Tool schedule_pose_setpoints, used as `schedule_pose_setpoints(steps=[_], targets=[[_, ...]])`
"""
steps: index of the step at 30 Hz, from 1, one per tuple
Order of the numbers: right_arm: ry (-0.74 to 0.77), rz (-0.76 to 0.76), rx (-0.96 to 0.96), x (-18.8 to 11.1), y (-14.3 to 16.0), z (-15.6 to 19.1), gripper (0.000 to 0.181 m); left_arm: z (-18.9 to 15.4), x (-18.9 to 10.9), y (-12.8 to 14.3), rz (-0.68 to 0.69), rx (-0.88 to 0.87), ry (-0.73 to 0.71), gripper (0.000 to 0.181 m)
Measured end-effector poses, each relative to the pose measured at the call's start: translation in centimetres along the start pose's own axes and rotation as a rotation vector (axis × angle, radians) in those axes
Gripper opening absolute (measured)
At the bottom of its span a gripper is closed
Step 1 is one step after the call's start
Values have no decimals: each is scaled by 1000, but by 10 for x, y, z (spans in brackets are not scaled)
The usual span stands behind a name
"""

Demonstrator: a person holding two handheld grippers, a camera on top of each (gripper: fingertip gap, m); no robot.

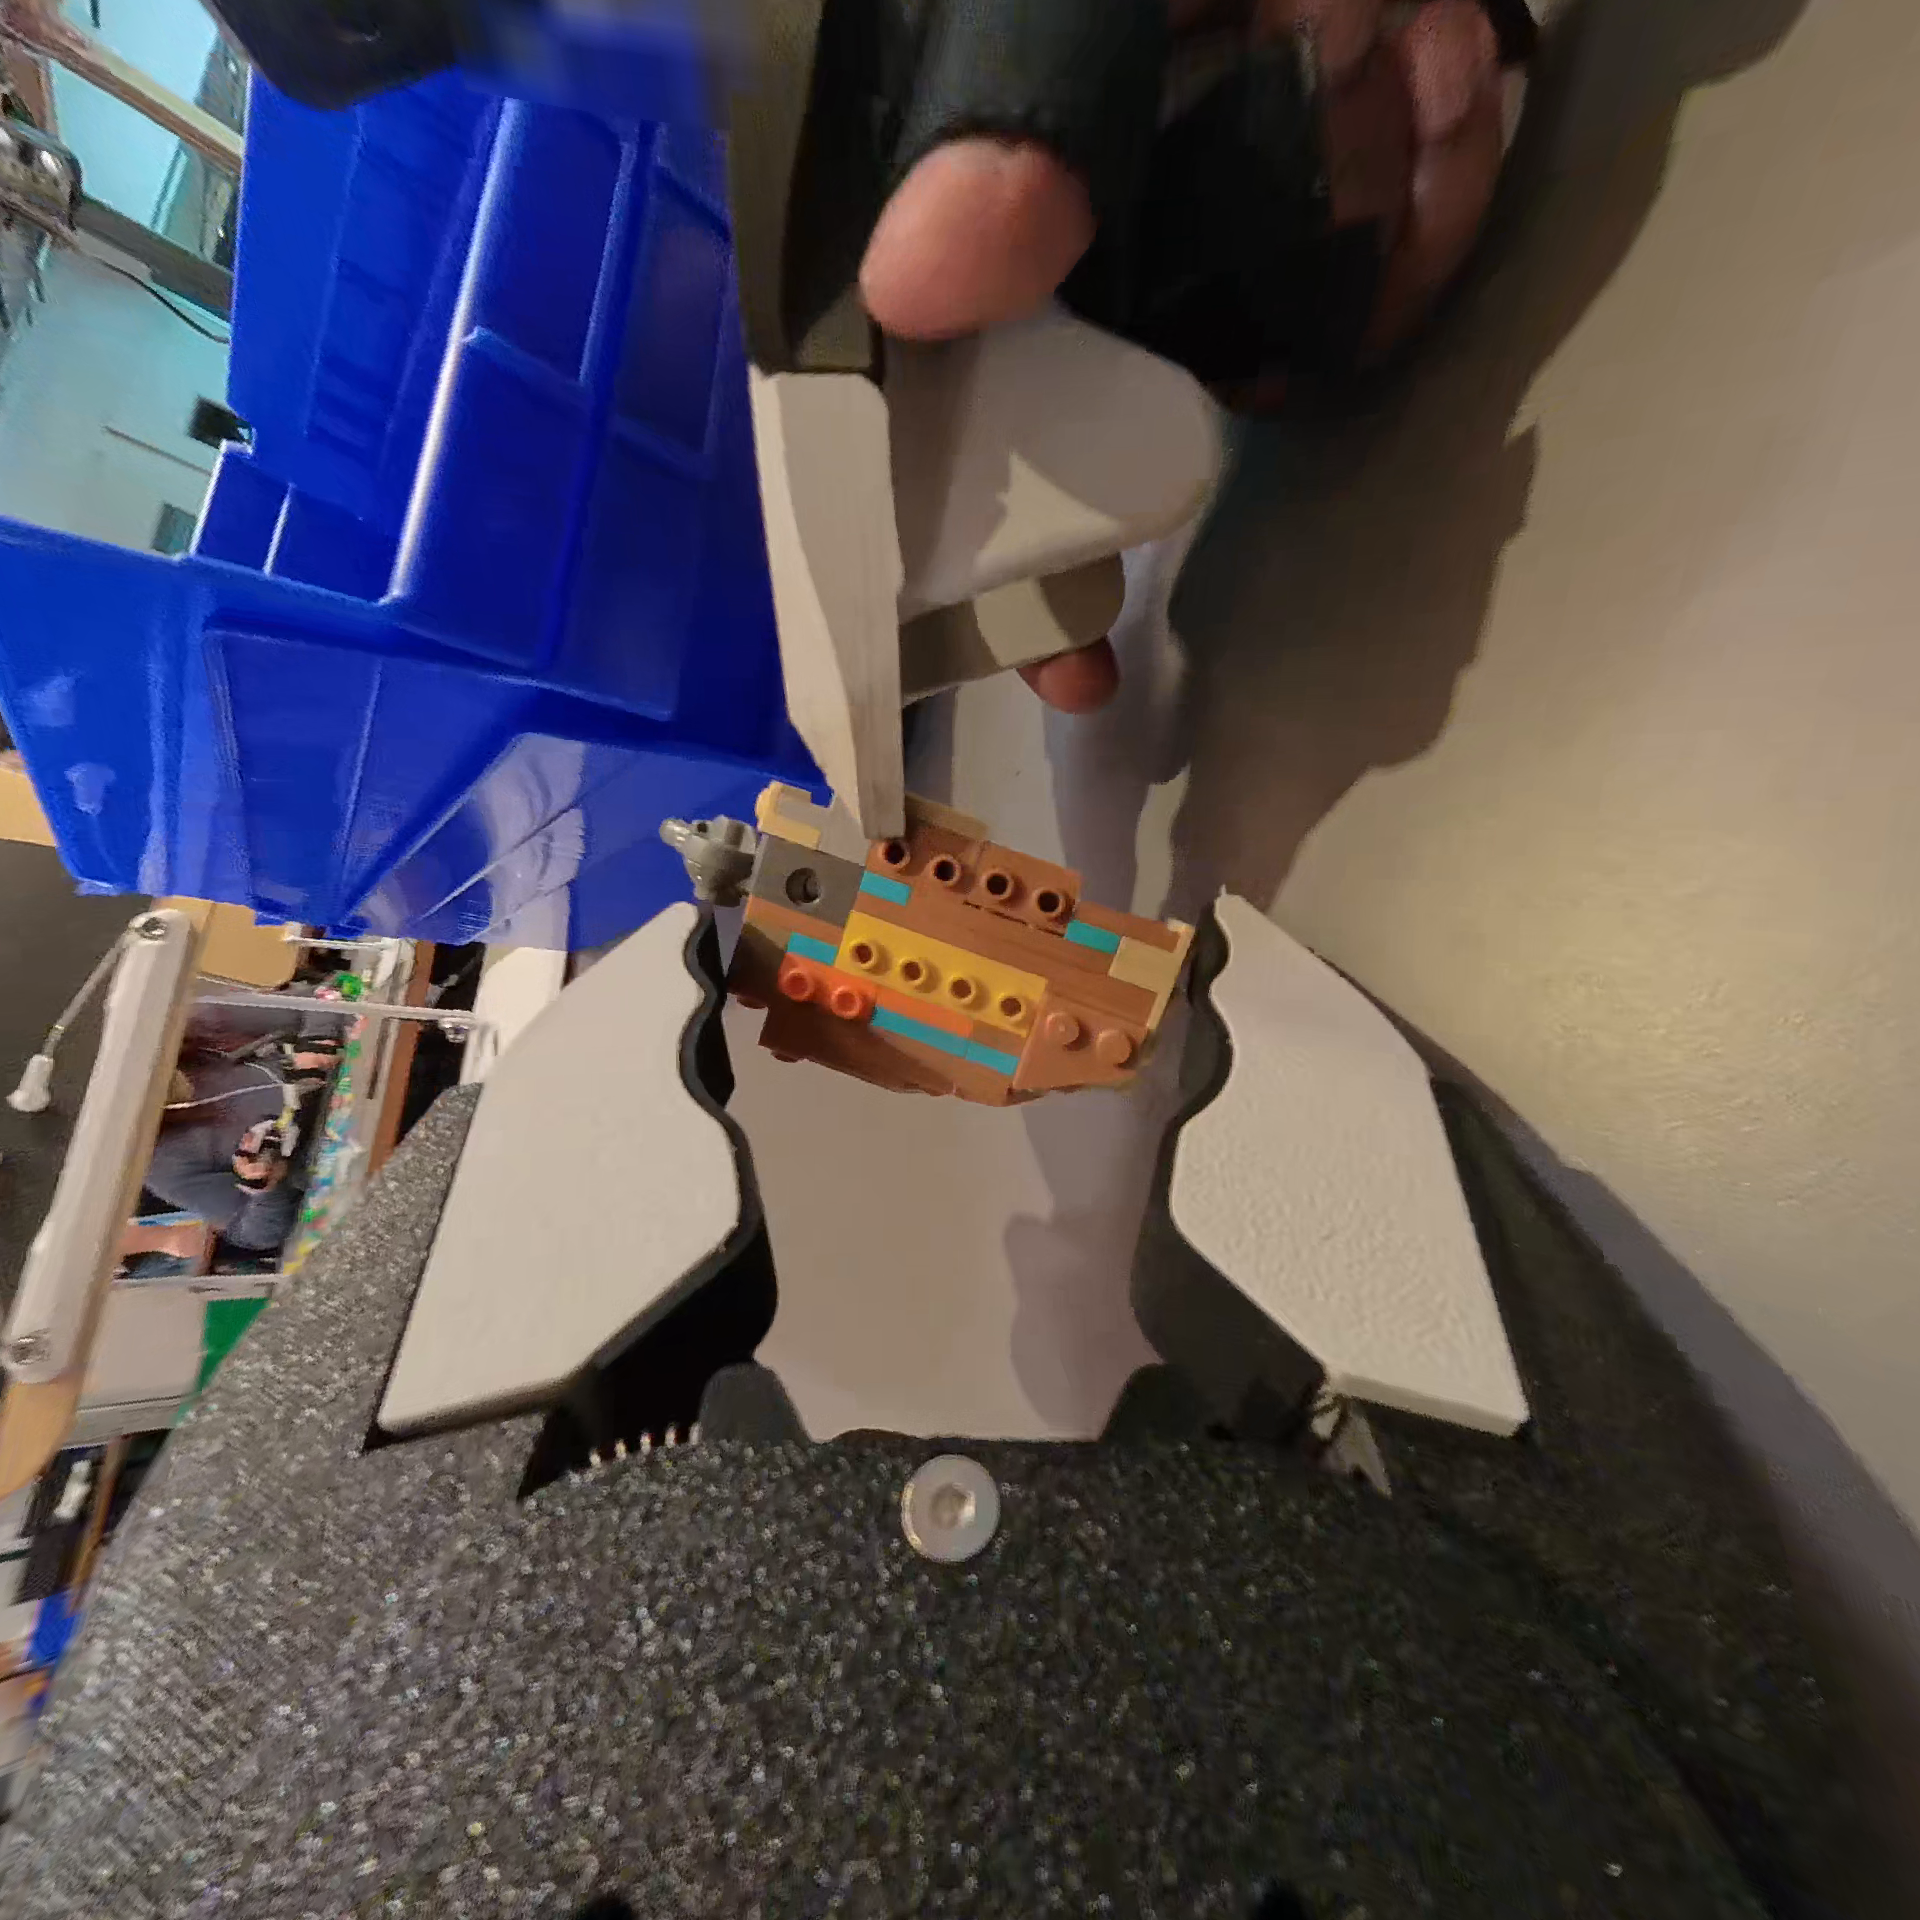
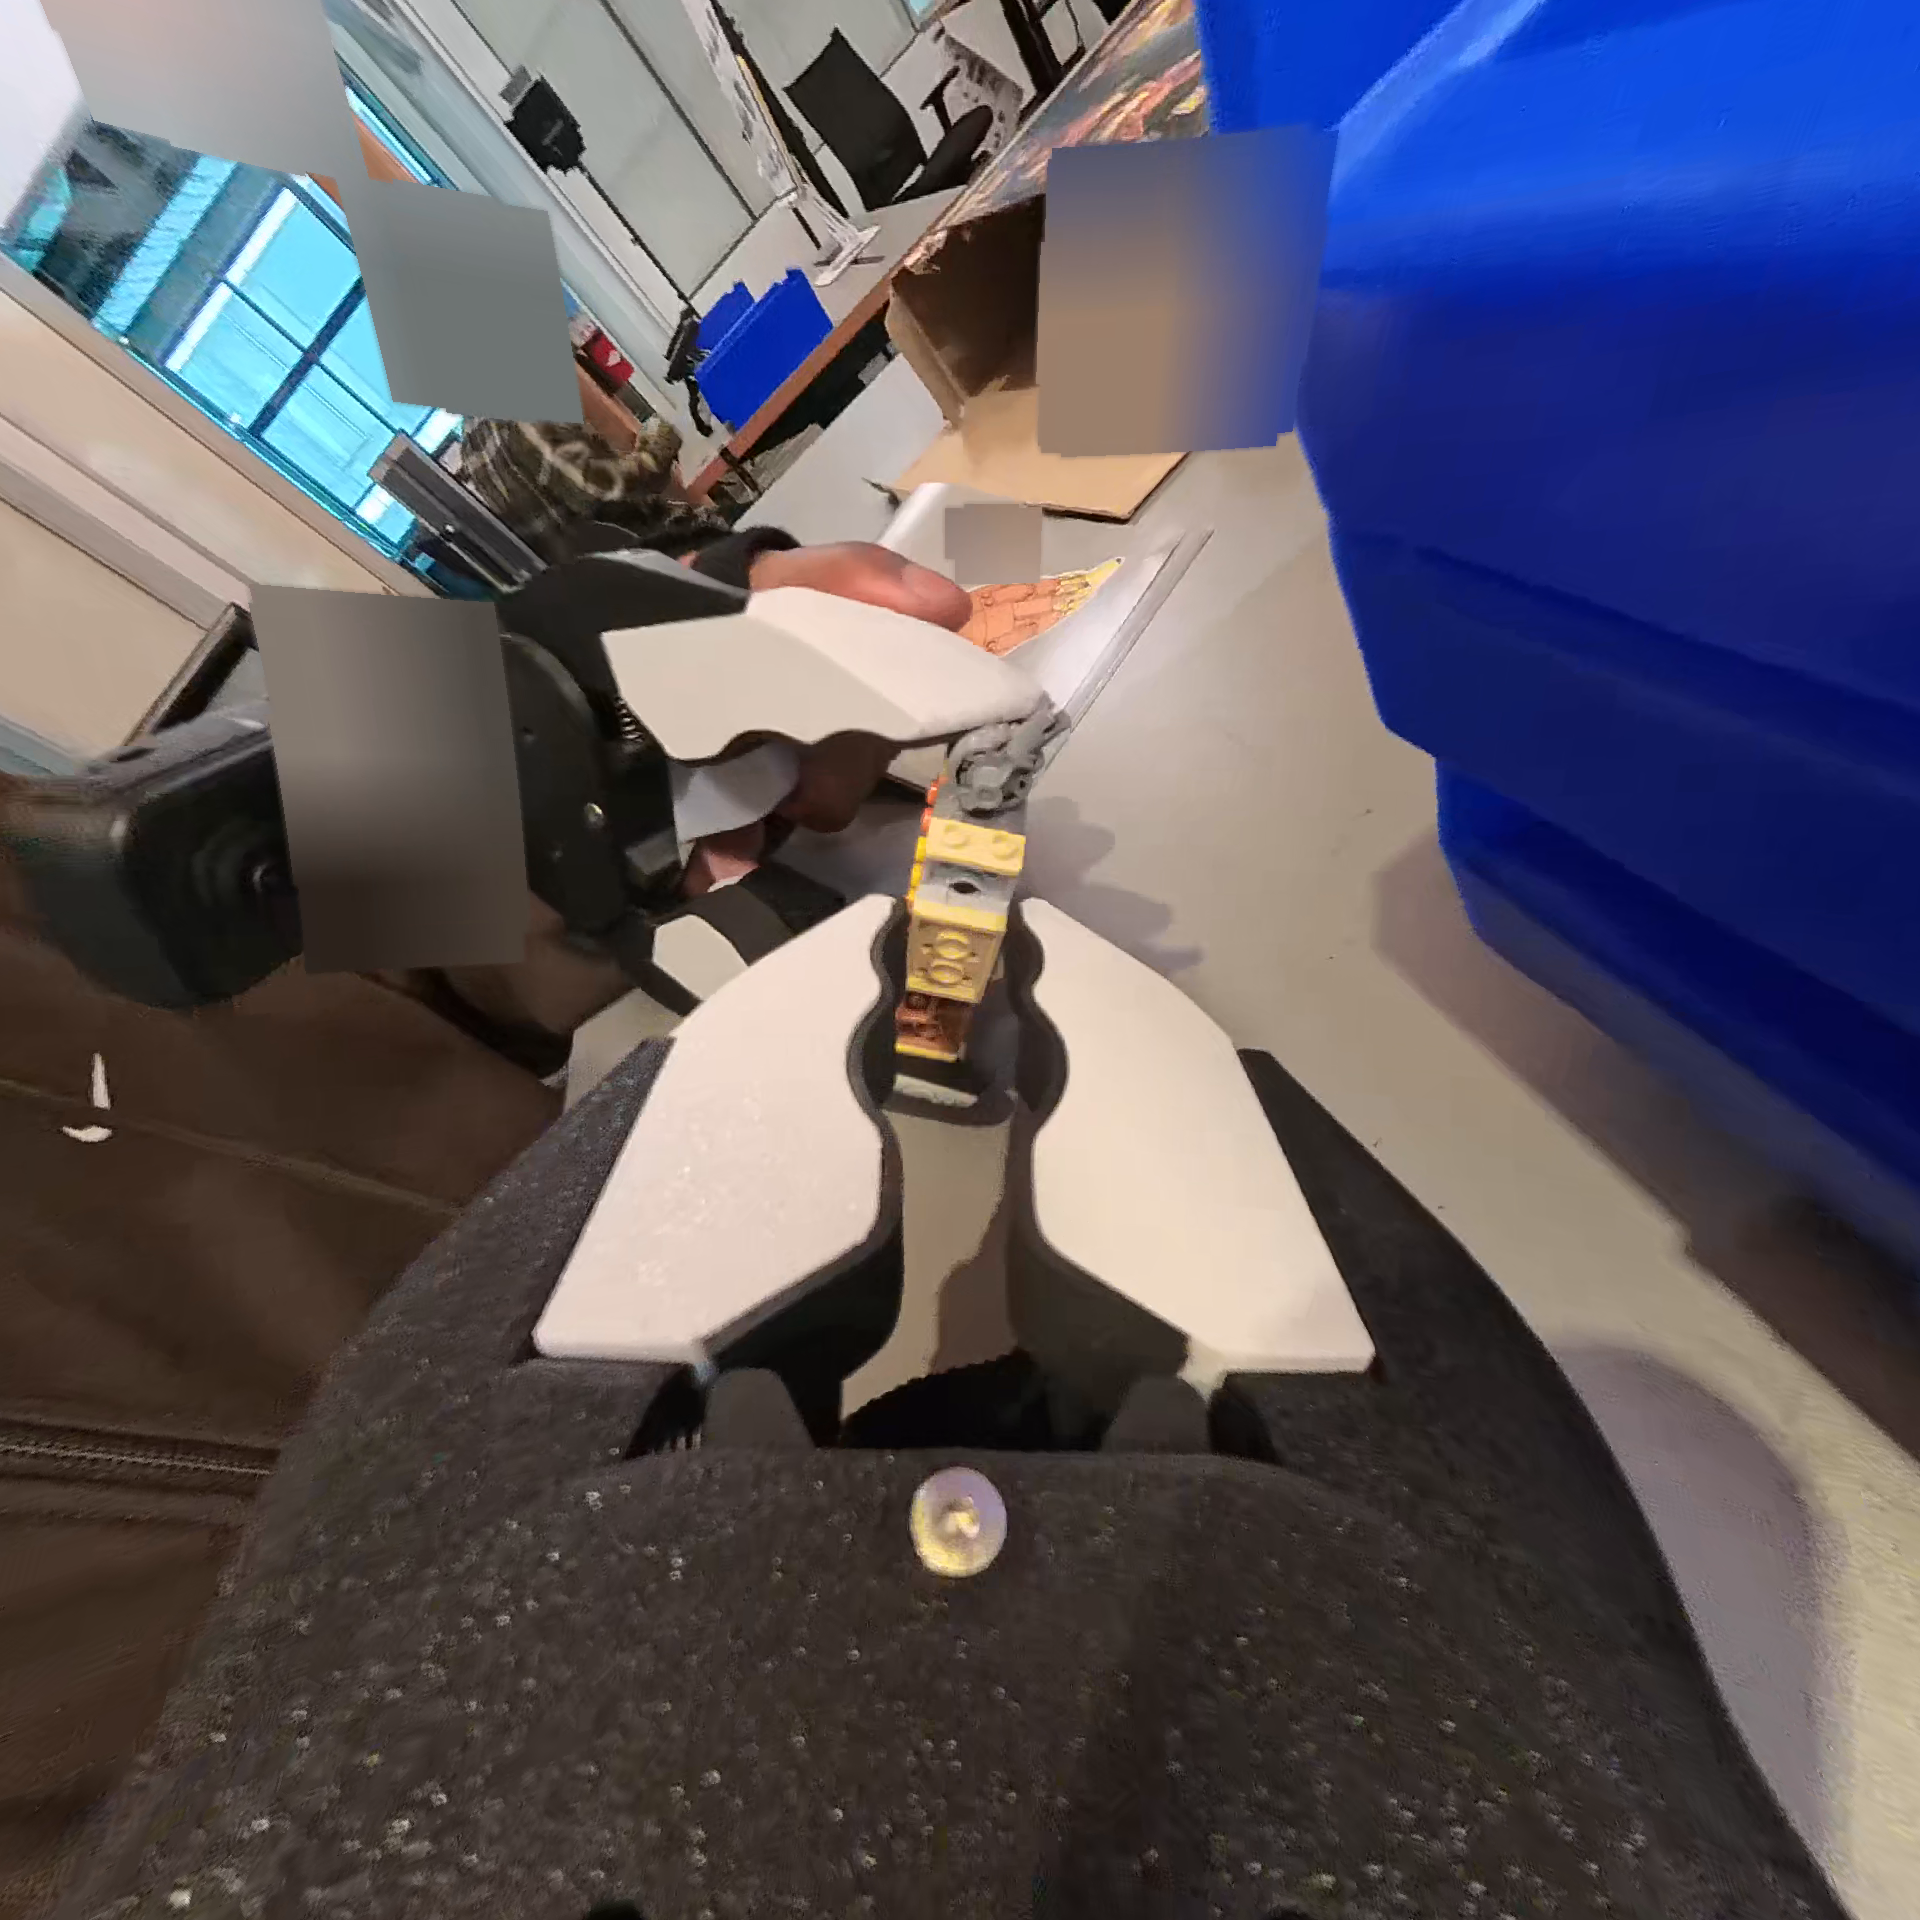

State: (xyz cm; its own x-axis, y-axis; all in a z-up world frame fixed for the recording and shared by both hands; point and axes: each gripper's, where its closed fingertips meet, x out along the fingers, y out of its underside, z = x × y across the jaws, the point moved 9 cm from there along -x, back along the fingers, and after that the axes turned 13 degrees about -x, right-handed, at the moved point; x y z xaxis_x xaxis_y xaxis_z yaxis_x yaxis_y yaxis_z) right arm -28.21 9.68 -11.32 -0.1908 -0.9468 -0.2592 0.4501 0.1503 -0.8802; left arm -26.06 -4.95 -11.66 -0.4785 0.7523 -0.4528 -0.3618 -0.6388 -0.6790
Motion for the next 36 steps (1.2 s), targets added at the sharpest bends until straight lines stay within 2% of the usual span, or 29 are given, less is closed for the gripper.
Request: schedule_pose_setpoints(steps=[3, 9, 13, 16, 17, 19, 21, 27, 36], targets=[[6, -24, -24, -1, -2, 1, 17, 4, -2, 0, -47, -99, 48, 84], [-26, -106, -115, -7, -9, 5, 17, 37, -16, 10, -168, -691, 328, 82], [-65, -152, -177, -6, -12, 14, 17, 39, -14, 10, -274, -901, 476, 74], [-84, -188, -209, -4, -13, 19, 17, 33, -11, 7, -303, -918, 525, 52], [-87, -193, -216, -4, -13, 21, 17, 31, -10, 6, -313, -907, 527, 39], [-79, -201, -241, -4, -14, 22, 17, 30, -11, 6, -343, -908, 518, 35], [-66, -201, -261, -6, -15, 22, 17, 32, -13, 6, -375, -939, 559, 22], [-93, -150, -293, -7, -14, 24, 16, 31, -14, 8, -356, -988, 645, 21], [-120, -115, -284, -8, -13, 22, 16, 34, -16, 9, -353, -1007, 676, 21]])
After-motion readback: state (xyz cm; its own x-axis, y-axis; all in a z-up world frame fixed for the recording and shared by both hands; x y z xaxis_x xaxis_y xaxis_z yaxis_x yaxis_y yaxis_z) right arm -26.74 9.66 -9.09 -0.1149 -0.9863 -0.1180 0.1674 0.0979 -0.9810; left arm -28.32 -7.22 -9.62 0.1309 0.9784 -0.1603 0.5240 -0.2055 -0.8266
